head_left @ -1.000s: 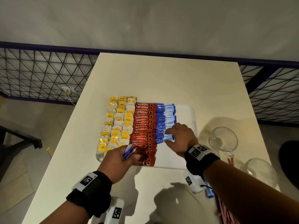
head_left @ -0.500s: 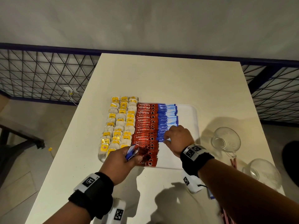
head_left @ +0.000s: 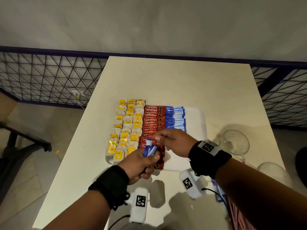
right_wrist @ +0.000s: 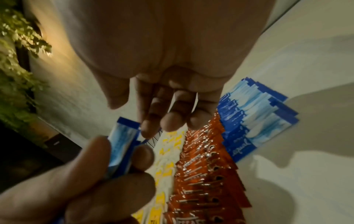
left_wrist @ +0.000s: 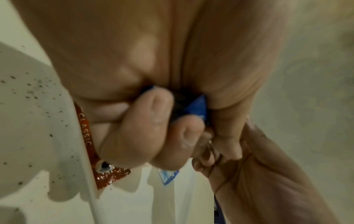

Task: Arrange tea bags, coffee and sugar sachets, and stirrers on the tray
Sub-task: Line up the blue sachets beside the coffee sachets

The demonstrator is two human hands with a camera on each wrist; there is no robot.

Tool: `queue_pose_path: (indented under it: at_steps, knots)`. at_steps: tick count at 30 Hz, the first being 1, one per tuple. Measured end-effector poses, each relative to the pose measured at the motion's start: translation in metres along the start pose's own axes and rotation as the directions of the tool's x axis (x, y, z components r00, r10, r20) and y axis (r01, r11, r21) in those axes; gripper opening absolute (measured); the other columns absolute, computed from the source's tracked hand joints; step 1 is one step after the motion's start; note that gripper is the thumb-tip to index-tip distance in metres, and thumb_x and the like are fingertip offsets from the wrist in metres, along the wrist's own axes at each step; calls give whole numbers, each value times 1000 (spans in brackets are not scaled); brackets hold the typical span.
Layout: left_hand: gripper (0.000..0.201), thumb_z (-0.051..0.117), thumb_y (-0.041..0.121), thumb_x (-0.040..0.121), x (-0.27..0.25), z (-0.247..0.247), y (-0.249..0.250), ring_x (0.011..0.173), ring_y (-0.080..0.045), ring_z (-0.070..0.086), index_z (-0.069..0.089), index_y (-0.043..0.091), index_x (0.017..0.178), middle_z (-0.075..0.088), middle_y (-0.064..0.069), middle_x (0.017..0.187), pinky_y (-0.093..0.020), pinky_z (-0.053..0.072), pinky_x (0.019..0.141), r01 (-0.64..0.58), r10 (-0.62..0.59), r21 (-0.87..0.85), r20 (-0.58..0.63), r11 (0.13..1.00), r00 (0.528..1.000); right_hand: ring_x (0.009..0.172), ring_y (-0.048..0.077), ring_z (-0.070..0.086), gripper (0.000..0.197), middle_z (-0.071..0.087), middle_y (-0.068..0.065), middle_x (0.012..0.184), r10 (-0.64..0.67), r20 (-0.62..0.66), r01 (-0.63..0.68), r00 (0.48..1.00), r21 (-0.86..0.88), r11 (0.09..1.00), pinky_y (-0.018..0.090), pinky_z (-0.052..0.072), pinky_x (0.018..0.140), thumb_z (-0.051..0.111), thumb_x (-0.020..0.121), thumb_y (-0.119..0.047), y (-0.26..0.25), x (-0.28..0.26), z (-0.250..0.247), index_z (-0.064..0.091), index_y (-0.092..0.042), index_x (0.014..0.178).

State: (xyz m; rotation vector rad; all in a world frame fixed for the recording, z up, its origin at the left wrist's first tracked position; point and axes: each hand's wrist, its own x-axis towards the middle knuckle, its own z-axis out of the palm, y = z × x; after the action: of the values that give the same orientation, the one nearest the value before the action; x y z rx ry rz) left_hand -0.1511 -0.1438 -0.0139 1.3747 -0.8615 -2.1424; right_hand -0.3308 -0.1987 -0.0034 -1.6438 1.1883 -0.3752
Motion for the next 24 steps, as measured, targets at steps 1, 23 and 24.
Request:
queue_pose_path:
  at_steps: [1, 23, 24]
  knots:
    - [18, 57, 12, 95, 2, 3, 1, 47, -11, 31, 52, 18, 79, 36, 0, 58, -20, 20, 44, 10, -11, 34, 24, 999, 1000, 69, -2, 55, 12, 63, -9, 85, -6, 17, 5, 1000, 43, 999, 22, 46, 71, 57, 95, -31, -4, -1, 0, 66, -22, 96]
    - [18, 57, 21, 96, 13, 27, 7, 44, -9, 41, 57, 18, 79, 56, 0, 64, -23, 34, 46, -311, 370, 208, -393, 927, 842, 62, 14, 49, 12, 68, -2, 82, 222, -138, -195, 965, 185, 963, 24, 41, 60, 48, 97, -24, 19, -35, -32, 53, -16, 89]
    - [14, 59, 20, 95, 12, 27, 7, 45, -5, 45, 59, 19, 81, 58, 6, 62, -21, 36, 49, -313, 399, 264, -396, 912, 827, 61, 15, 50, 18, 68, -3, 80, 239, -154, -209, 959, 191, 959, 25, 41, 60, 49, 97, -33, 18, -36, -32, 56, -16, 93]
